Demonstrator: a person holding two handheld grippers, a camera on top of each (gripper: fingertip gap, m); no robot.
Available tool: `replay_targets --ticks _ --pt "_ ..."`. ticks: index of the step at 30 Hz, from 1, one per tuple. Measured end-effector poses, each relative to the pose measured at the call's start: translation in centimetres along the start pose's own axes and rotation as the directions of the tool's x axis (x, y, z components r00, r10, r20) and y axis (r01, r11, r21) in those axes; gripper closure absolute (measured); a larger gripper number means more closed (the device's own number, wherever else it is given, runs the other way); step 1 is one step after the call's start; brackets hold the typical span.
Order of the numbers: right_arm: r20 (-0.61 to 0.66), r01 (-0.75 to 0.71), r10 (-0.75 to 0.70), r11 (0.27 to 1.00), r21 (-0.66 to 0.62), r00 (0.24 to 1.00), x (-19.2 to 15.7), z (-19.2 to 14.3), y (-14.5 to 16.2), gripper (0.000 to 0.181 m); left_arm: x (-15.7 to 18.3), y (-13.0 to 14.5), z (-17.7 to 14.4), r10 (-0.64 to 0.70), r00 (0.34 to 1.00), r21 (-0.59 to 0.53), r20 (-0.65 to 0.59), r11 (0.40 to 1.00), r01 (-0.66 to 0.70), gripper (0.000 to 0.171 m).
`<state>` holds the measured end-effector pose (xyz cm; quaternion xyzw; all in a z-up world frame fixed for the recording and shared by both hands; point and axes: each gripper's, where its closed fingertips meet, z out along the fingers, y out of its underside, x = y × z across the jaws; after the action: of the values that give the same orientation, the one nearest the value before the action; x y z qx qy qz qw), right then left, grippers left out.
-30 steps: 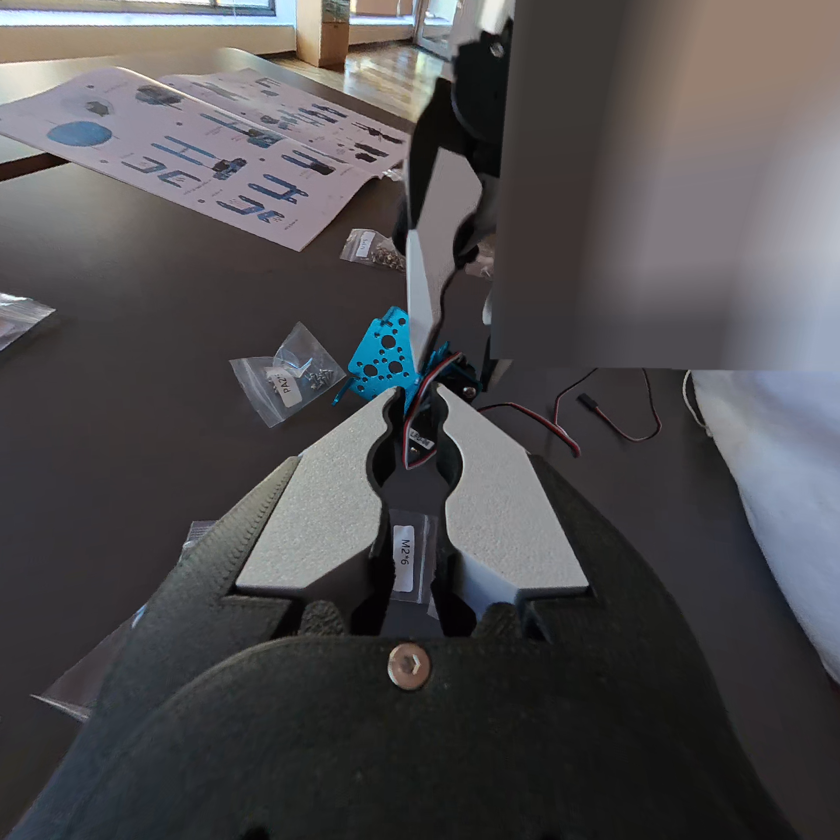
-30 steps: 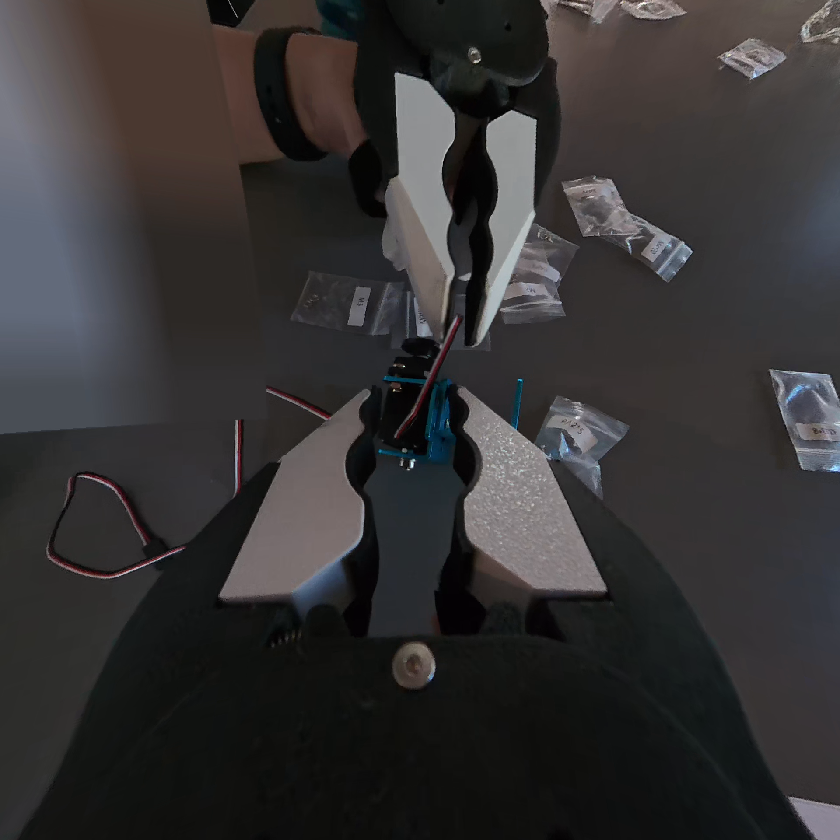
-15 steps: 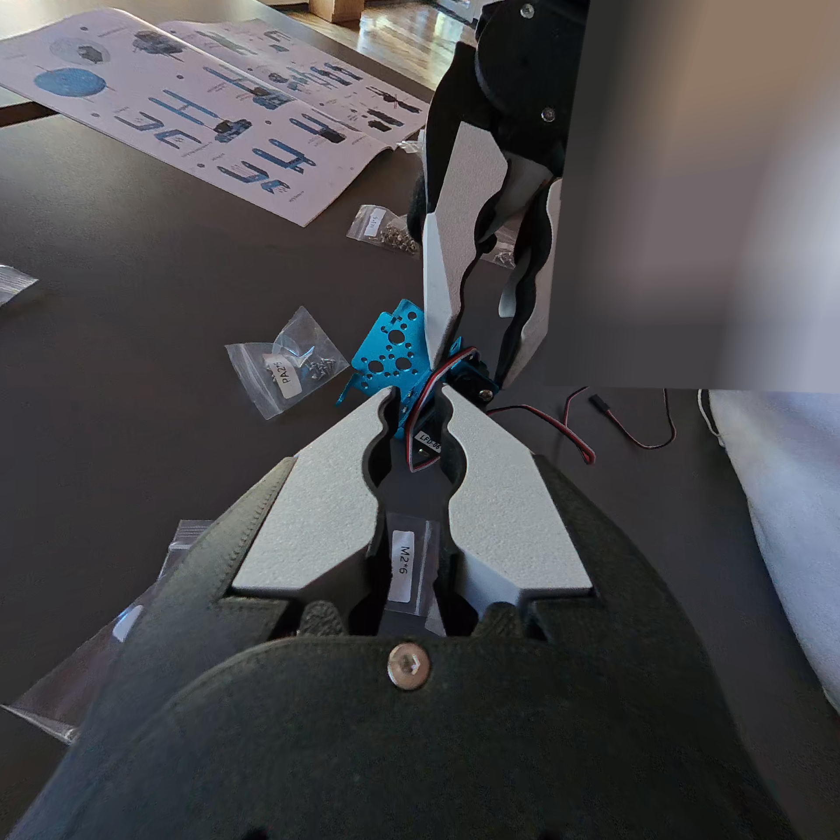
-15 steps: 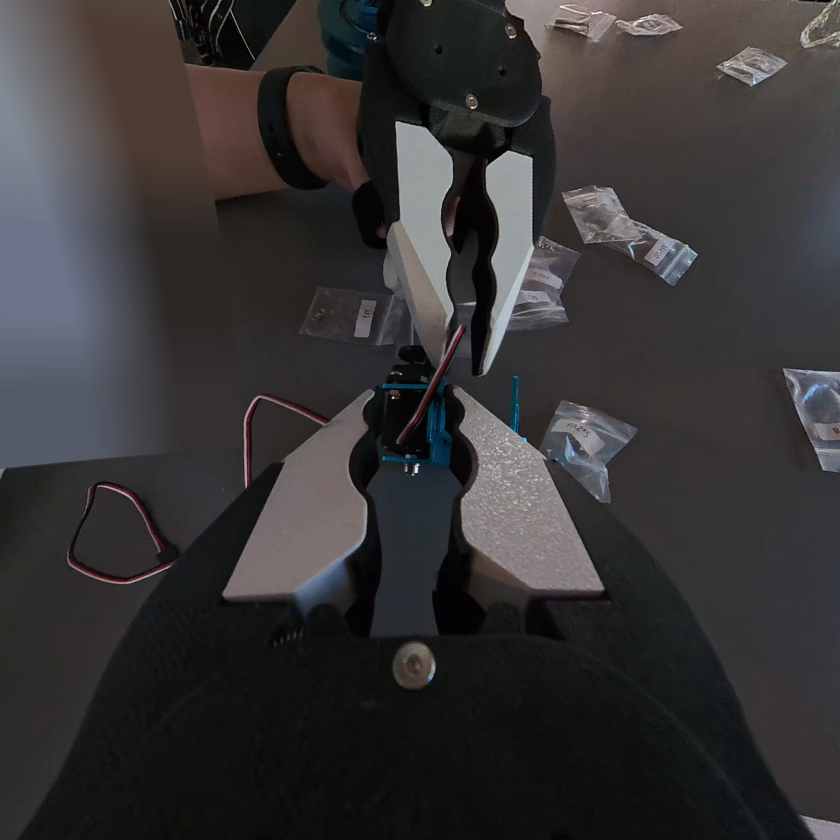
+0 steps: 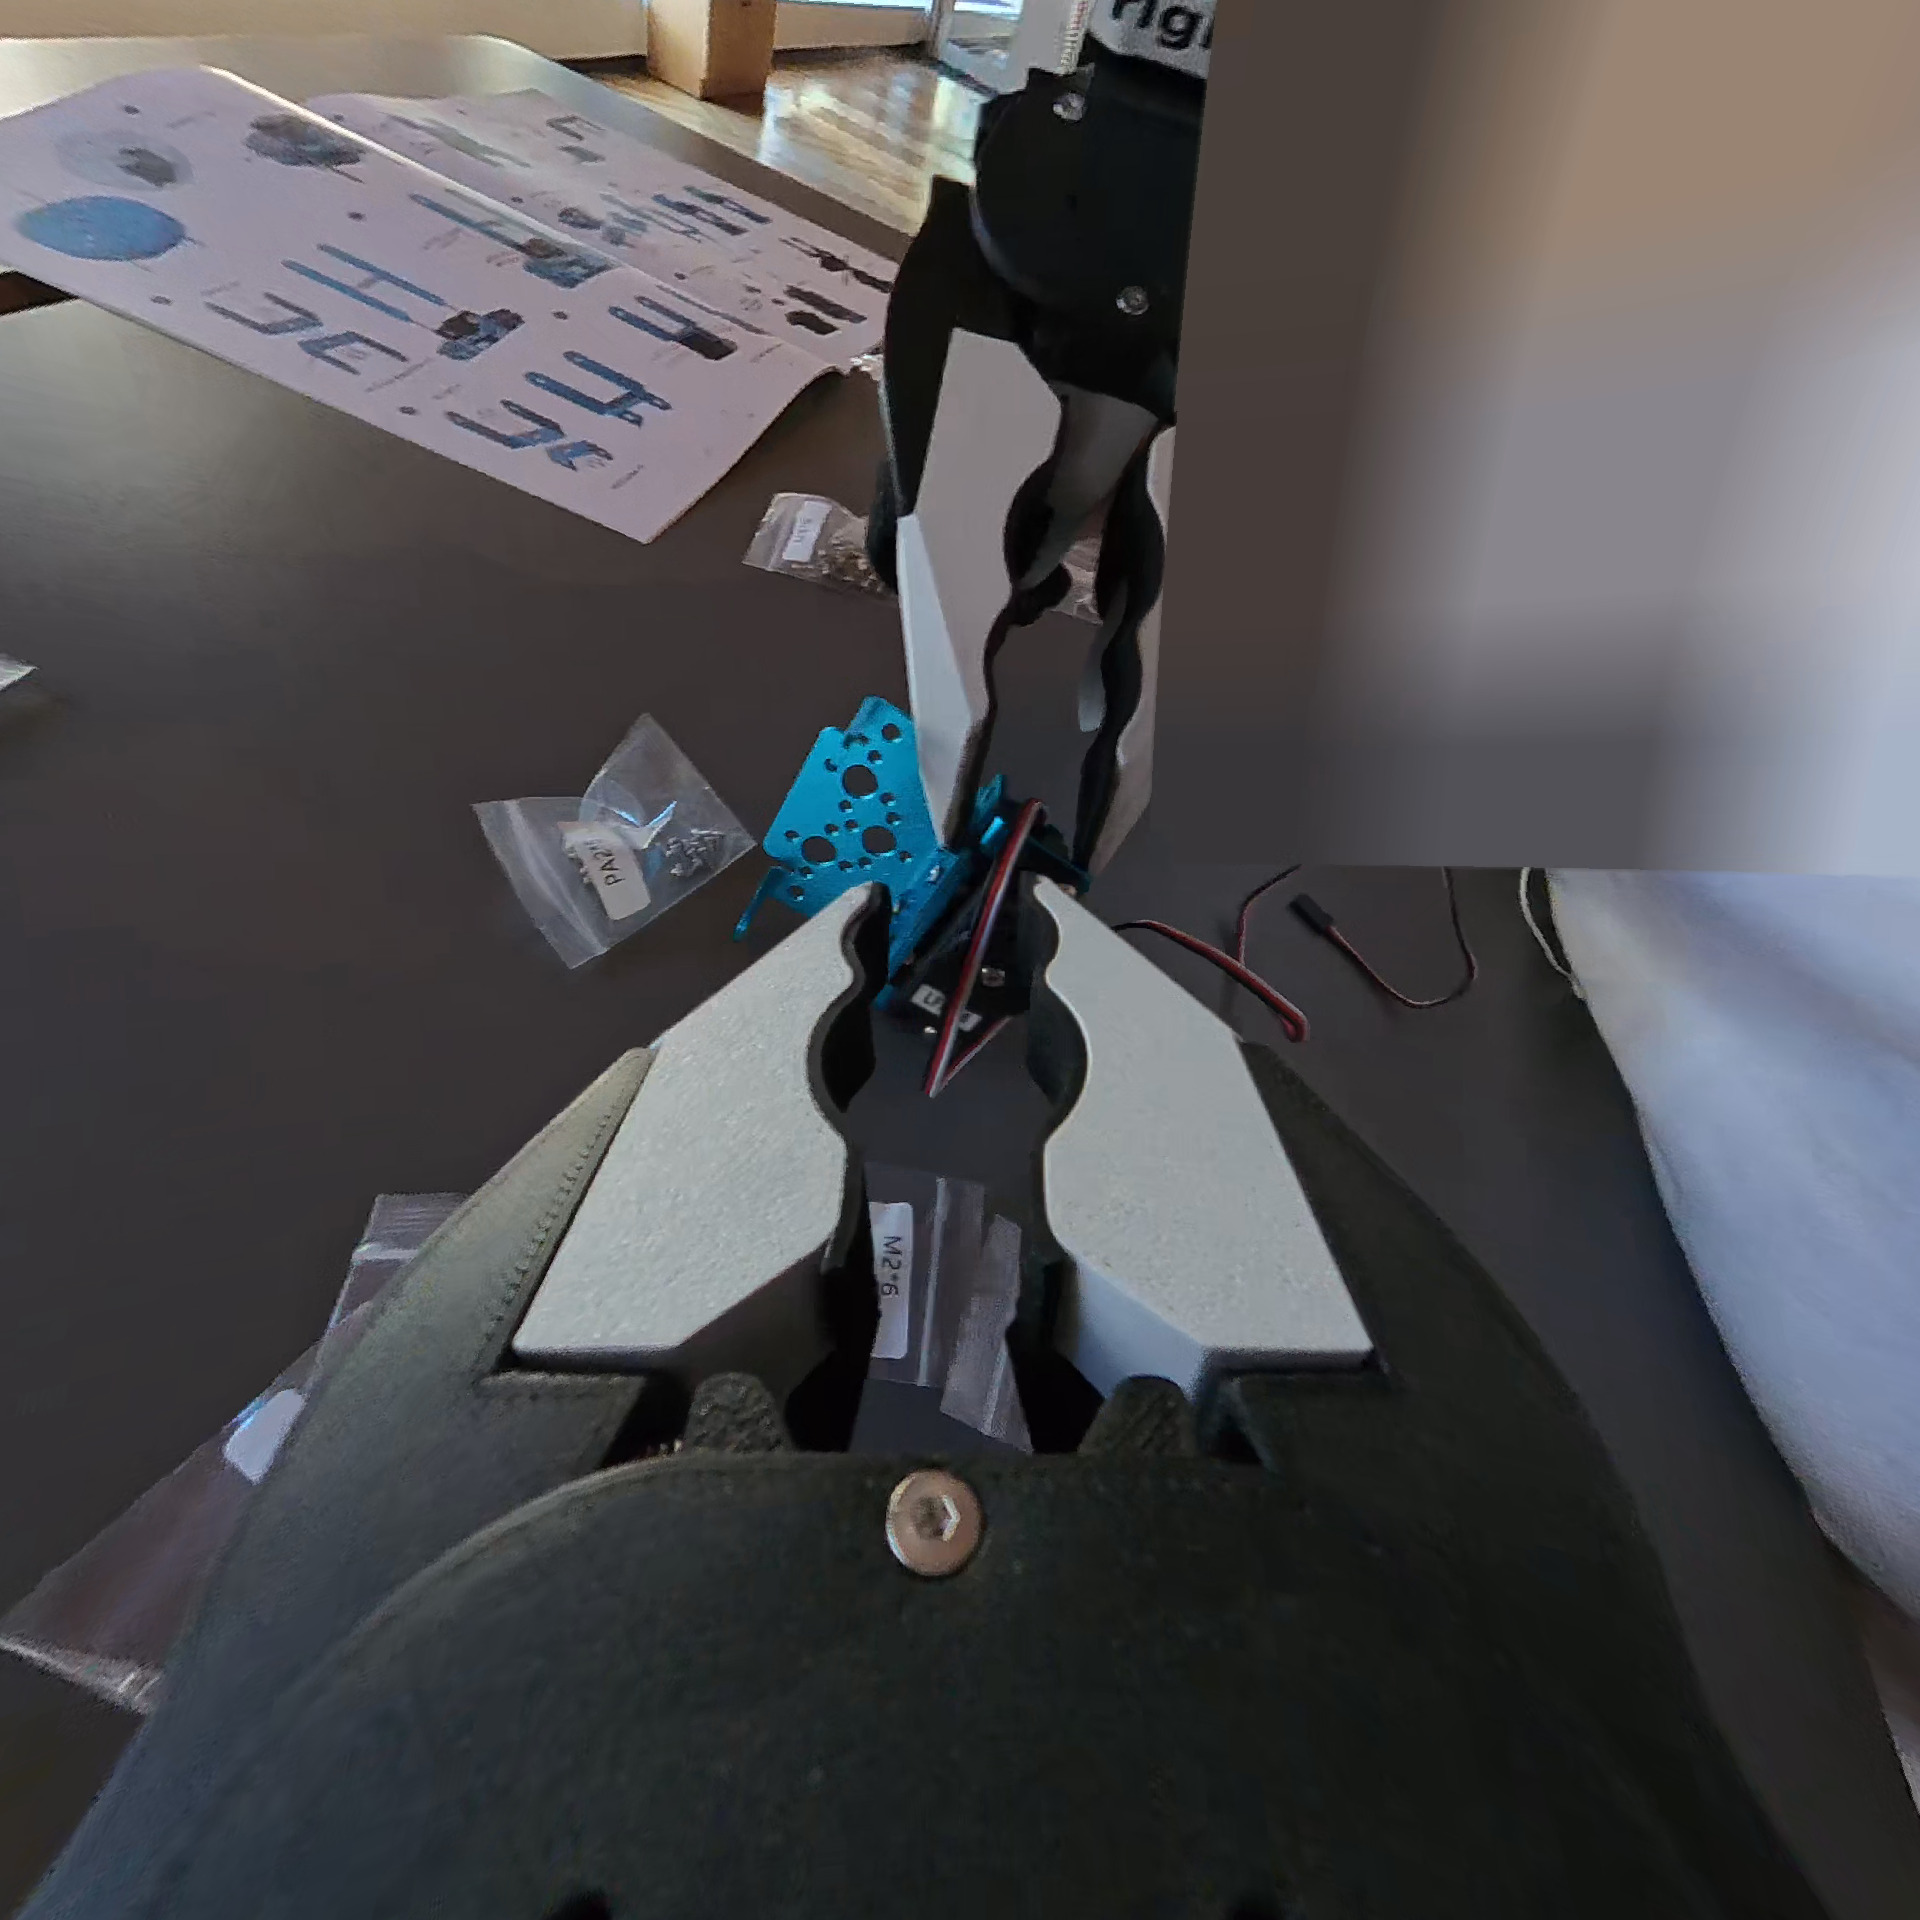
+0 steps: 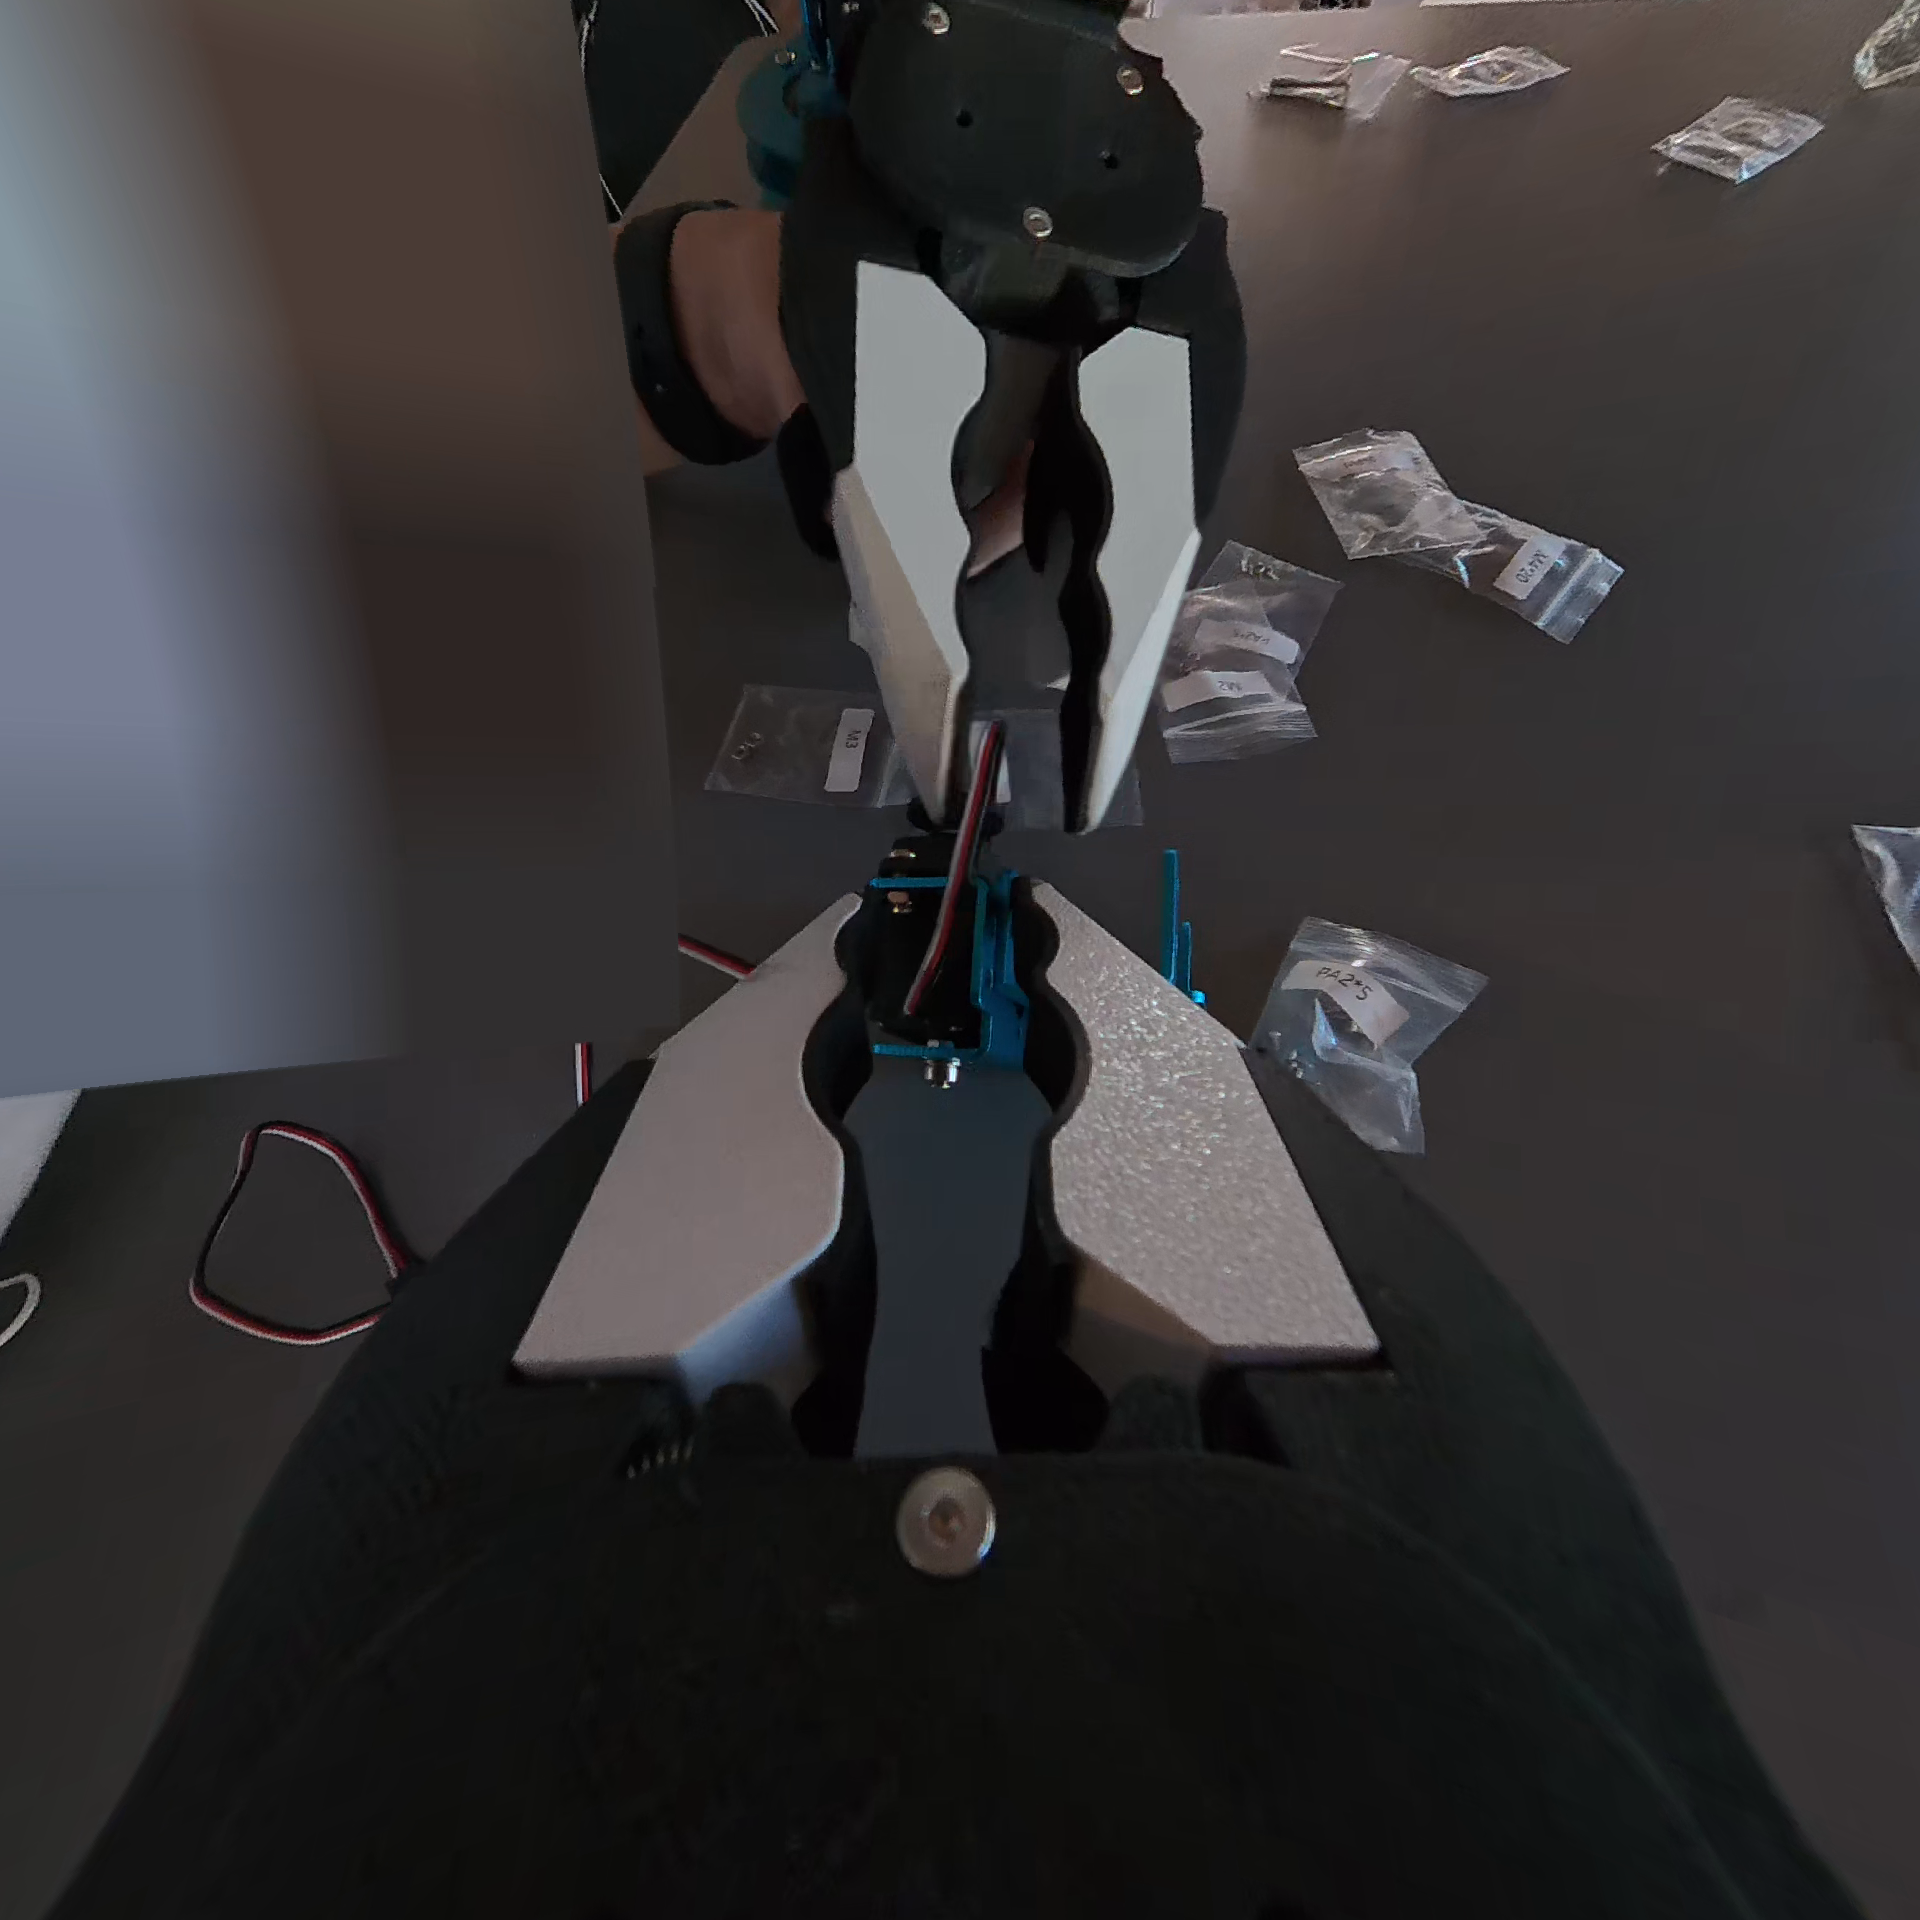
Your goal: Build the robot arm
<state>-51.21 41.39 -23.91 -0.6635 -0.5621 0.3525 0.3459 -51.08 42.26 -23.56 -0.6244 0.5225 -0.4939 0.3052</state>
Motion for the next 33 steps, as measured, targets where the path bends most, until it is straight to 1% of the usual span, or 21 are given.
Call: replay_targets --ticks 3,6,8,13,33 --pt "0.009 -0.022 0.022 1.000 0.009 1.000 0.1 -0.1 0.0 0.157 1.1 0.4 0.4 0.043 0.998 -0.025 -0.044 0.999 -0.044 0.137" --pt "0.016 -0.033 0.032 0.999 0.018 0.999 0.1 -0.1 0.0 0.157 1.4 1.0 1.1 0.120 0.993 -0.074 -0.022 0.990 -0.121 0.129" --pt "0.017 -0.038 0.037 0.999 0.023 0.999 0.2 -0.2 0.0 0.158 0.7 1.0 1.4 0.166 0.985 -0.085 0.038 0.983 -0.162 0.134" --pt "0.029 -0.074 0.073 0.996 0.041 0.997 0.4 -0.3 -0.1 0.158 0.5 0.9 1.5 0.232 0.969 -0.091 0.085 0.970 -0.224 0.143" --pt "0.072 -0.108 0.104 0.993 0.044 0.992 0.2 -0.4 -0.2 0.159 0.5 1.1 1.6 0.268 0.958 -0.104 0.102 0.961 -0.257 0.143"
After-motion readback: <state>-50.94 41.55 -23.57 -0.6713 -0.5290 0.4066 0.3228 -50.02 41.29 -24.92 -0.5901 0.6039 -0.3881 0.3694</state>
